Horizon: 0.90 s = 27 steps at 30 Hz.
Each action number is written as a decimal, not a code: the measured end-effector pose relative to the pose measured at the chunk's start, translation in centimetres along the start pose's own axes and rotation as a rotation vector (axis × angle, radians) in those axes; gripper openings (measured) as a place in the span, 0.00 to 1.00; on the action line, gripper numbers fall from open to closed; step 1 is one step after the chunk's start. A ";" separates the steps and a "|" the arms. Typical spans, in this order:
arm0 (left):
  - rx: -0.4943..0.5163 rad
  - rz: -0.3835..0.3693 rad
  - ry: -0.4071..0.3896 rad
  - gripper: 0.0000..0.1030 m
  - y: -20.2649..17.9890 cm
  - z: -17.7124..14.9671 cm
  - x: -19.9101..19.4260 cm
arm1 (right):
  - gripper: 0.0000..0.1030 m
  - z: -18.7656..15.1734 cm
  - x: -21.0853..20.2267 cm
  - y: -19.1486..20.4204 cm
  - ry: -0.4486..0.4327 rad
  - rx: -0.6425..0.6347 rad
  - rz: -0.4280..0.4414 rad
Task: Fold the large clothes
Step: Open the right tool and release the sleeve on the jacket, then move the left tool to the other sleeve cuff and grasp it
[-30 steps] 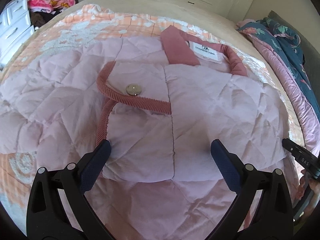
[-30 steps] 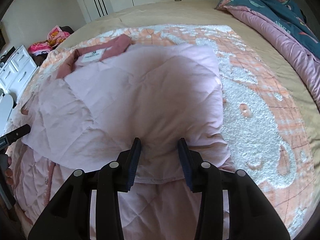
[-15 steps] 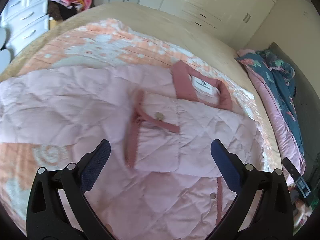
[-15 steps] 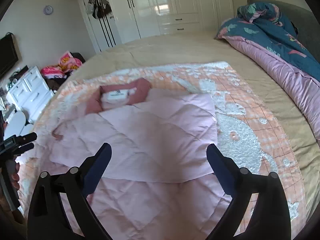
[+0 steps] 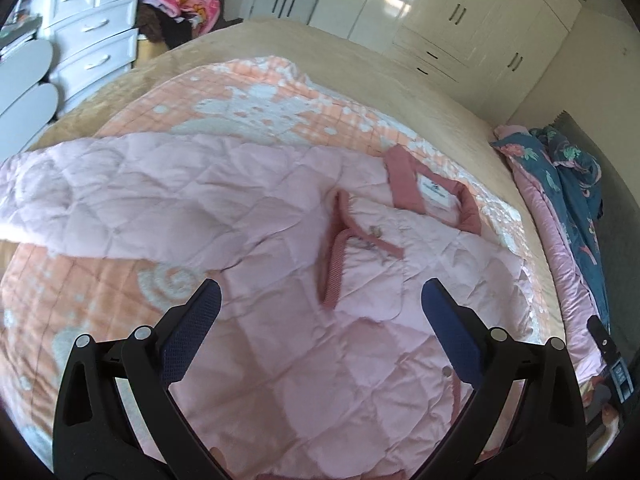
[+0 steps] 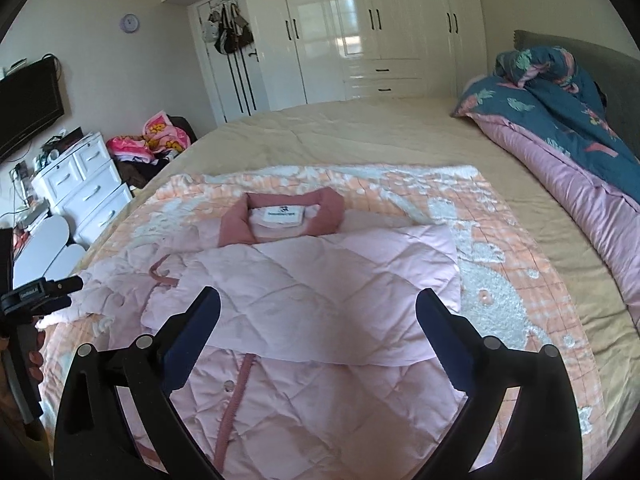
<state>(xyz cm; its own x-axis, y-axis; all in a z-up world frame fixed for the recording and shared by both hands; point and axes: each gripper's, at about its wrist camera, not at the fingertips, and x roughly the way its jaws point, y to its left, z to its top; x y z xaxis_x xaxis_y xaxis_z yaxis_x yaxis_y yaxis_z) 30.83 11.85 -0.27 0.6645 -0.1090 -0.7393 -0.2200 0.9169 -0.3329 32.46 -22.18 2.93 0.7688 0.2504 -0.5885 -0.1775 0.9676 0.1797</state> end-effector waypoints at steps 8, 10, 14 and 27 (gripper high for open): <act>-0.064 0.059 -0.012 0.91 3.9 -1.0 -1.4 | 0.95 -0.1 -0.1 2.1 -0.001 -0.030 0.026; -0.088 0.076 -0.009 0.91 4.9 -1.1 -1.2 | 0.95 -0.1 0.1 2.7 0.003 -0.042 0.025; -0.157 0.112 0.018 0.91 7.1 -1.0 -0.4 | 0.95 0.0 0.4 4.3 0.011 -0.065 0.040; -0.245 0.127 0.000 0.91 11.4 0.1 -1.6 | 0.95 0.7 2.6 13.6 0.051 -0.172 0.125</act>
<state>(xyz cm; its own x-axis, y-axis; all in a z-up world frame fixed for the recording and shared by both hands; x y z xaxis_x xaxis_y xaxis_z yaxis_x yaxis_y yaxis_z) 27.37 22.54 -2.83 0.6205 0.0012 -0.7842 -0.4676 0.8033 -0.3688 32.50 -8.34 4.39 0.7027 0.3660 -0.6101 -0.3750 0.9193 0.1196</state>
